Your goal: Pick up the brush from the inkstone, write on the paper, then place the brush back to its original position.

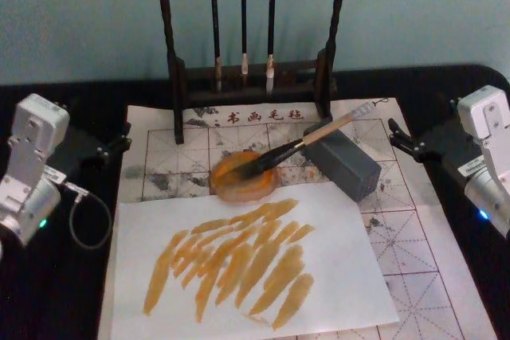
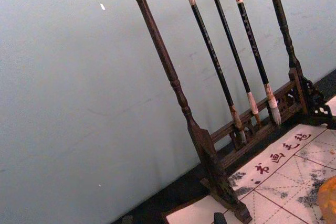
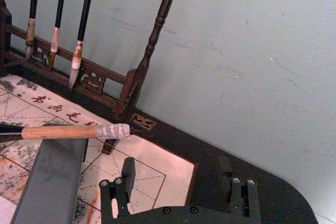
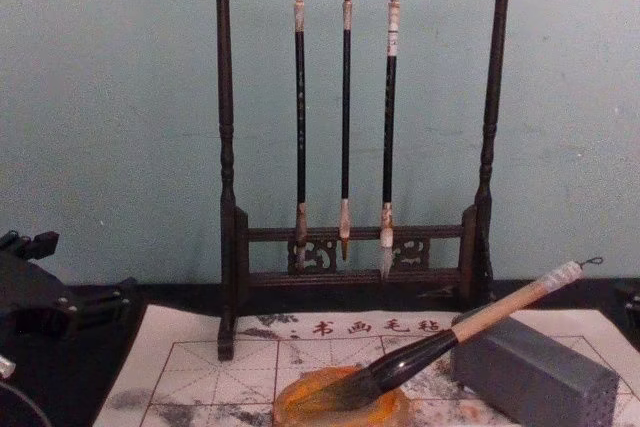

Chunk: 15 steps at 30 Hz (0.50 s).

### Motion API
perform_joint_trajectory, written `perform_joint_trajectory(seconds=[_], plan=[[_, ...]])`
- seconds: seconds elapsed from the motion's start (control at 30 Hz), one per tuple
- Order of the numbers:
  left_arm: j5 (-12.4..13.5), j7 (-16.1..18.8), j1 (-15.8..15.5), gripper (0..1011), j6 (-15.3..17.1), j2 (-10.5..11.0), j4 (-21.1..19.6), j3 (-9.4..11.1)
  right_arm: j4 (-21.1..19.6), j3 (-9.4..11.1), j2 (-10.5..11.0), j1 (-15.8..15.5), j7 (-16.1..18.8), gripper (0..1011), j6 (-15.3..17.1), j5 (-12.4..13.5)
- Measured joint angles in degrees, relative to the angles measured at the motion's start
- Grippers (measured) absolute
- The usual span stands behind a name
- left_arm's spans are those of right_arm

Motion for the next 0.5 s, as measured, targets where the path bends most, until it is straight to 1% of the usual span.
perform_joint_trajectory(seconds=[0.5], plan=[[0.0,0.0,0.0,1001,0.0,0.0,0.0,0.0,0.0,0.0,0.0,0.0,0.0,1000,0.0,0.0]])
